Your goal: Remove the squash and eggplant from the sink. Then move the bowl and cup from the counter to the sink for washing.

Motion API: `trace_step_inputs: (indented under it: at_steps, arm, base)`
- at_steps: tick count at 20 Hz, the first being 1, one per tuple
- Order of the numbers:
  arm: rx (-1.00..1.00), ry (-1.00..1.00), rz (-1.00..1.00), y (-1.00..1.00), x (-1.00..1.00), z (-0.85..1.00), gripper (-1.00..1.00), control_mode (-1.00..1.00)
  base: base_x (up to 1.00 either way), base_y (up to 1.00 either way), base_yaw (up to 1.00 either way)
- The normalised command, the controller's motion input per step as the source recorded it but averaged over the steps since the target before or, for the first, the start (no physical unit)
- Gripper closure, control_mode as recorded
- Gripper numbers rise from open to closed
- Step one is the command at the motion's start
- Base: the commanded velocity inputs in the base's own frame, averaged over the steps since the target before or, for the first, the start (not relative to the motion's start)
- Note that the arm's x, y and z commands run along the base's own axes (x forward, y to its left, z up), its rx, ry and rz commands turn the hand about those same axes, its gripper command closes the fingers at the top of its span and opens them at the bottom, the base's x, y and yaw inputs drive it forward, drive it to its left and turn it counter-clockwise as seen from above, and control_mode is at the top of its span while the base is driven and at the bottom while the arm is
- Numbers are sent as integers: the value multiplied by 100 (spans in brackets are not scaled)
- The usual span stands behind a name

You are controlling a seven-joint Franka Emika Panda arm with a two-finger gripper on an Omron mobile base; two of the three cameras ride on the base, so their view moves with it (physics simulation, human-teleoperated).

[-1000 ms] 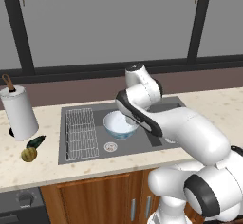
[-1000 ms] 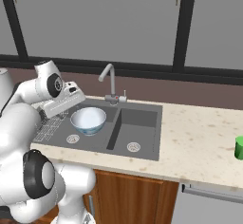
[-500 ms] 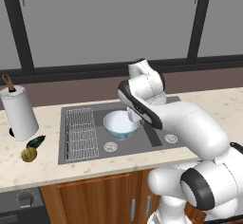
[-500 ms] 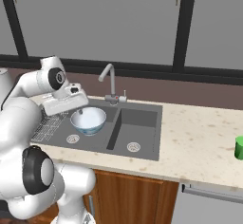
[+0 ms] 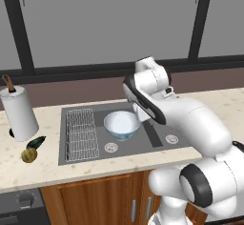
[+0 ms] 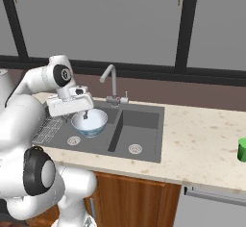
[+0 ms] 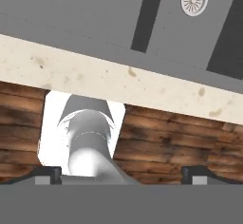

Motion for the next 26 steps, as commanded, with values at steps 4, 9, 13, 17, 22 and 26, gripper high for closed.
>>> trace_step_inputs:
  at_steps: [4,9,13,17,22,26]
  arm:
    - [-4,-1,-12,-23,-30,7,-100,-100]
    - [-4,-12,-7,-23,-32,6,-100,-100]
    - [-3,-13,-7,-22,-24,7,-100,-100]
    - [-3,0,-8,-27,-9,10,-100,-100]
    - [0,0,-5,-26,-3,18,-100,-100]
    - [-2,0,0,-26,-6,20,-100,-100]
  base:
    - [0,0,0]
    - [0,0,0]
    - [0,0,0]
    - [0,0,0]
    - [0,0,0]
    - [0,0,0]
